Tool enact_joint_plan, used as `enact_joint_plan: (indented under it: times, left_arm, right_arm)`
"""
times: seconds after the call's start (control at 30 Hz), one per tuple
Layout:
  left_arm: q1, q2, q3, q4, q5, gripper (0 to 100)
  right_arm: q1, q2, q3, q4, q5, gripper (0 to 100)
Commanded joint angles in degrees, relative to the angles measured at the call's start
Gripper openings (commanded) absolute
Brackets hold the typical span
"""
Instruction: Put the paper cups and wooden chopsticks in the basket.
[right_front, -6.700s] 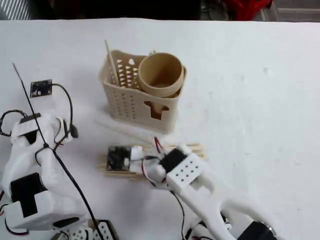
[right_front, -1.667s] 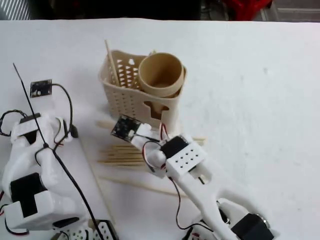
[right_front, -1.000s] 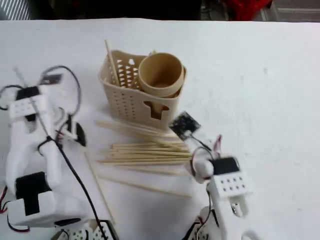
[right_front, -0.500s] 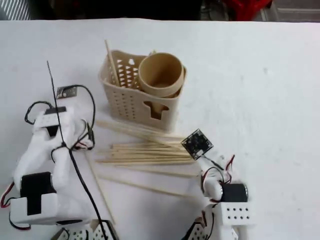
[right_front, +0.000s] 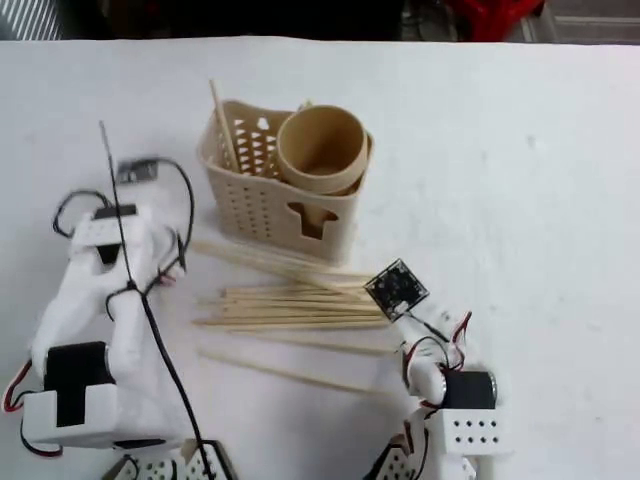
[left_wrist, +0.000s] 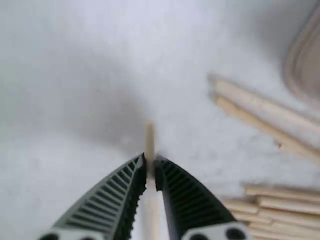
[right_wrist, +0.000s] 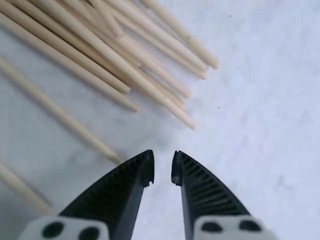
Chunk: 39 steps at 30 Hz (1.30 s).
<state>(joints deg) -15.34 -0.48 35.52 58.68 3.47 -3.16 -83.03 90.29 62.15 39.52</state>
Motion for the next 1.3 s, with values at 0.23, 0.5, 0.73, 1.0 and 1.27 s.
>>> enact_joint_plan:
  times: [0.23, 0.5, 0.73, 1.0, 1.27]
  left_arm:
    - [-1.98, -0.57, -41.32, 16.88, 0.97, 2]
    - [3.3, -0.57, -77.63, 27.52, 6.07, 2]
    - [18.77, -0.13, -107.69, 24.18, 7.12, 2]
    - [23.87, -0.04, -98.29, 8.88, 6.95, 2]
    - [20.0, -0.66, -70.86, -7.12, 4.75, 2]
  right_arm:
    - [0.22, -0.48, 2.02, -3.65, 0.18, 7.7]
    - [-0.04, -0.48, 2.2, -3.91, 0.18, 7.7]
    - [-0.04, -0.48, 2.37, -3.91, 0.18, 7.7]
    - [-0.13, -0.48, 2.37, -3.91, 0.18, 7.7]
    - [-0.13, -0.48, 2.37, -4.0, 0.26, 7.7]
